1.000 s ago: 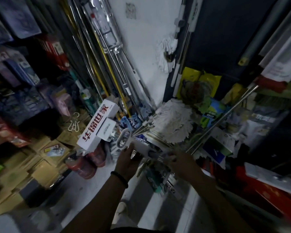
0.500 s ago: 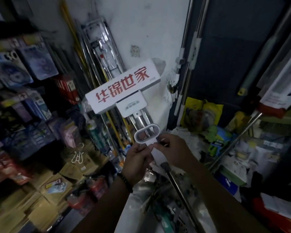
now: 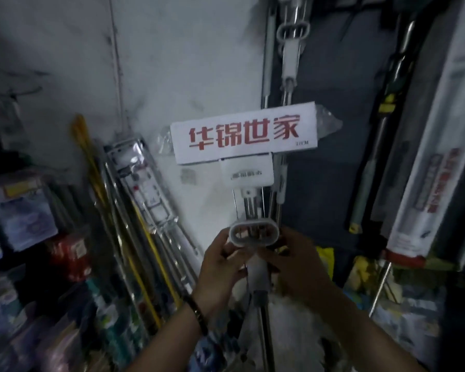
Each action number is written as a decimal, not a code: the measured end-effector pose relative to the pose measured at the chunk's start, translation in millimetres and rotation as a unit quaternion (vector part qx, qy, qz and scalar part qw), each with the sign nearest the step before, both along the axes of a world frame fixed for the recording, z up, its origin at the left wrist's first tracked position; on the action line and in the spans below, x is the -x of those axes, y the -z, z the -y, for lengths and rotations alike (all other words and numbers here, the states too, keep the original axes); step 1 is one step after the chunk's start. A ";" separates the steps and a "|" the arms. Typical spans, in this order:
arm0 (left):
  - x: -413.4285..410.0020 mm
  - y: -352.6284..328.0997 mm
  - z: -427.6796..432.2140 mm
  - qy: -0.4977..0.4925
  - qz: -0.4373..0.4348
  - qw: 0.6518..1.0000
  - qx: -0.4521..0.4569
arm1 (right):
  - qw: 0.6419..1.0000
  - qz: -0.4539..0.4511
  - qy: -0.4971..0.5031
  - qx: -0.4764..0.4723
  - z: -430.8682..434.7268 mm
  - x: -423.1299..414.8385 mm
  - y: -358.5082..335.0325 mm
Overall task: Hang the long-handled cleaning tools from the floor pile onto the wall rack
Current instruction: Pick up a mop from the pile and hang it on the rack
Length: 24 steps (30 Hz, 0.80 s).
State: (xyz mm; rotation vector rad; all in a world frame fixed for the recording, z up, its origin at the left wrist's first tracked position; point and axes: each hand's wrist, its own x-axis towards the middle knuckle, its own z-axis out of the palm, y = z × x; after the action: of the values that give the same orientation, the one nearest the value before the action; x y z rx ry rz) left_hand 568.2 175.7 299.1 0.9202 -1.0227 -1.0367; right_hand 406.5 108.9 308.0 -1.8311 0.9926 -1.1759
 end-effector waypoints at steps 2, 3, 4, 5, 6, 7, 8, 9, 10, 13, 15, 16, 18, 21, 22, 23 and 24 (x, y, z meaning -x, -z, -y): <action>-2.9 -25.6 20.6 0.008 0.016 1.000 0.015 | 1.000 0.022 -0.005 0.006 16.4 -0.4 -26.1; -4.7 -40.9 31.1 0.009 0.026 0.999 0.024 | 0.999 0.038 -0.014 0.015 23.5 -1.0 -42.9; -7.2 -57.4 42.5 0.009 0.036 0.999 0.038 | 0.998 0.044 -0.017 0.033 31.3 -1.8 -60.9; -9.5 -74.1 55.1 0.004 0.054 0.997 0.056 | 0.997 0.051 -0.019 0.053 39.4 -1.9 -77.9; -10.9 -91.3 66.5 -0.002 0.077 0.994 0.072 | 0.996 0.053 -0.018 0.069 47.1 -1.4 -94.5; -11.9 -108.1 76.9 -0.006 0.097 0.992 0.085 | 0.995 0.062 -0.020 0.081 53.8 -1.2 -111.1; -12.5 -124.6 86.3 -0.006 0.108 0.989 0.097 | 0.993 0.074 -0.020 0.088 60.9 -1.4 -127.1; -12.7 -140.8 95.8 -0.006 0.112 0.988 0.106 | 0.992 0.082 -0.020 0.095 67.7 -1.5 -142.7; -12.3 -156.8 105.5 -0.009 0.117 0.987 0.113 | 0.990 0.094 -0.023 0.099 75.5 -1.4 -158.3; -9.5 -207.0 132.2 -0.009 0.127 0.982 0.138 | 0.985 0.130 -0.034 0.105 97.8 -0.2 -206.3; -7.8 -240.5 149.8 -0.004 0.138 0.978 0.155 | 0.984 0.141 -0.033 0.102 113.8 1.8 -240.2; -6.8 -257.4 158.6 -0.002 0.142 0.977 0.161 | 0.984 0.144 -0.028 0.105 121.8 2.6 -257.3; -4.1 -290.6 176.5 0.002 0.142 0.975 0.173 | 0.982 0.141 -0.012 0.124 139.8 3.8 -289.4; -0.4 -337.2 202.4 0.000 0.139 0.974 0.181 | 0.981 0.131 0.011 0.141 163.8 5.1 -335.2; 0.3 -351.3 211.7 -0.001 0.141 0.973 0.183 | 0.981 0.125 0.015 0.145 171.8 6.0 -350.6; 0.6 -364.2 220.6 -0.002 0.144 0.972 0.186 | 0.982 0.116 0.020 0.151 179.8 7.3 -365.1; 1.1 -376.3 229.9 -0.004 0.145 0.971 0.188 | 0.981 0.106 0.030 0.159 189.2 7.8 -378.9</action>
State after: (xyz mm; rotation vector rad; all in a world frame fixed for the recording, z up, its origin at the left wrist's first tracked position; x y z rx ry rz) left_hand 567.1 -54.2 675.3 0.7727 -1.4022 -0.6767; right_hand 398.7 -80.2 686.9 -1.8756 0.7761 -1.6058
